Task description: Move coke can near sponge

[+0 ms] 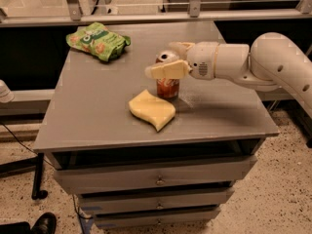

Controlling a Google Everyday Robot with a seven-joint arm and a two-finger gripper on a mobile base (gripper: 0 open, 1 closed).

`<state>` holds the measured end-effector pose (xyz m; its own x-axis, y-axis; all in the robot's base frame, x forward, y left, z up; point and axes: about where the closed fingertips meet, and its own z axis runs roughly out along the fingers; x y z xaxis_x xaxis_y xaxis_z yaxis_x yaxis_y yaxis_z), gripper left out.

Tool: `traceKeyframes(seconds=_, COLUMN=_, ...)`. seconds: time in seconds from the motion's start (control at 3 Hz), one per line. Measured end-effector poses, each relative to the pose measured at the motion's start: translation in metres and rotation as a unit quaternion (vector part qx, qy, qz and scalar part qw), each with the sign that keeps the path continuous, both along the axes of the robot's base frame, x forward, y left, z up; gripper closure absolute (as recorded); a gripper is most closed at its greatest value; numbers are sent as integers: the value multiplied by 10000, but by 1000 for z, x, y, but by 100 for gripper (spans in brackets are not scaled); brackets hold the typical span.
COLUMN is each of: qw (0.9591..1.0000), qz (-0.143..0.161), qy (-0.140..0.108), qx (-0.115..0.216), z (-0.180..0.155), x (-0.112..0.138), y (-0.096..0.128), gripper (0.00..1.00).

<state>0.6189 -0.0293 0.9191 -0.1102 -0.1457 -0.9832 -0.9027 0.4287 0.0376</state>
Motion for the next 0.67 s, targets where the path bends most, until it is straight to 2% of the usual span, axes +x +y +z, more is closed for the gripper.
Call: traceKeyframes(seconds=0.67, qw=10000, qz=-36, qy=-88, qx=-25, z=8, x=1, y=-1, gripper=0)
